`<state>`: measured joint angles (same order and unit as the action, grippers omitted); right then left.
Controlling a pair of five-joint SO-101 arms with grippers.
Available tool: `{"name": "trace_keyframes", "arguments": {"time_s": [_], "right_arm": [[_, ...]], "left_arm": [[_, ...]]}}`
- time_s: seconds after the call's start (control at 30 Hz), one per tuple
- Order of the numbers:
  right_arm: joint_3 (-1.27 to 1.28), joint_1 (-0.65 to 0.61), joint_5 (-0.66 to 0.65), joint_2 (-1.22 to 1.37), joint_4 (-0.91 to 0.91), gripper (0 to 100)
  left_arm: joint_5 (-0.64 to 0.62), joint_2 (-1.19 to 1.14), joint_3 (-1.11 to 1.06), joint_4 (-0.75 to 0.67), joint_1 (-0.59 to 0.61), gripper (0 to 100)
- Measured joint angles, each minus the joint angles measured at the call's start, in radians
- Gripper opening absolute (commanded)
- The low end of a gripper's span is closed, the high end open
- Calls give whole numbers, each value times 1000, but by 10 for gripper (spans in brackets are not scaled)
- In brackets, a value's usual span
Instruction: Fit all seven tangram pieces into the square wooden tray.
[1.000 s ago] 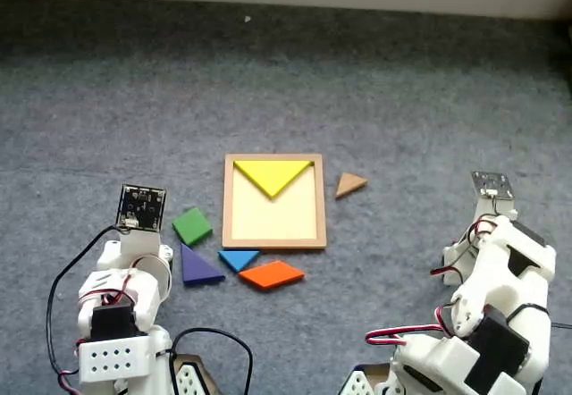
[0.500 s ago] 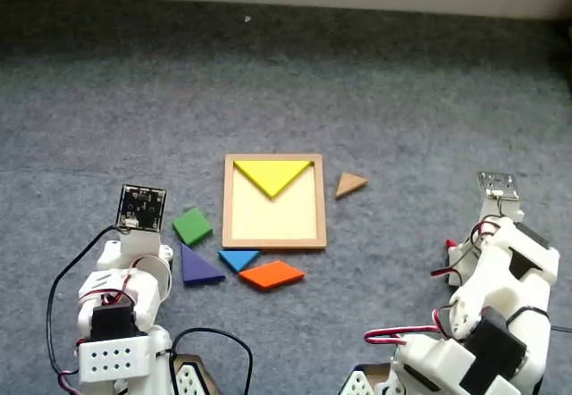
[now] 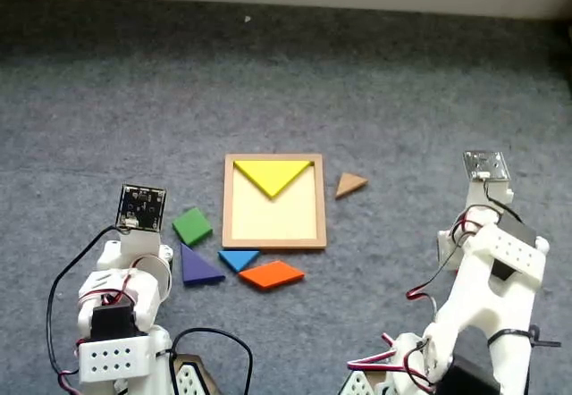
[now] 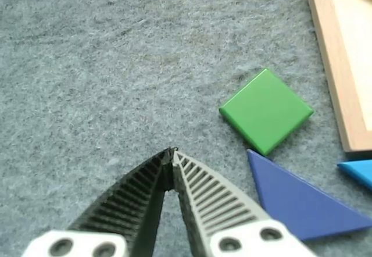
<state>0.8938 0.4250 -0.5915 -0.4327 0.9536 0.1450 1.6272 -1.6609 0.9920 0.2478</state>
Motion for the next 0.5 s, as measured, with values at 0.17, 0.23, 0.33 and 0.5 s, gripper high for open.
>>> {"name": "trace_keyframes", "arguments": {"time_s": [0.17, 0.23, 0.33, 0.5], "right_arm": [[3, -3, 8, 0, 0, 316], [3, 3, 8, 0, 0, 362], [3, 32, 8, 0, 0, 364], [5, 35, 8, 2, 0, 364]], "left_arm": [[0, 0, 0, 0, 0, 35], [0, 0, 0, 0, 0, 35], [0, 0, 0, 0, 0, 35], [0, 0, 0, 0, 0, 35]]}}
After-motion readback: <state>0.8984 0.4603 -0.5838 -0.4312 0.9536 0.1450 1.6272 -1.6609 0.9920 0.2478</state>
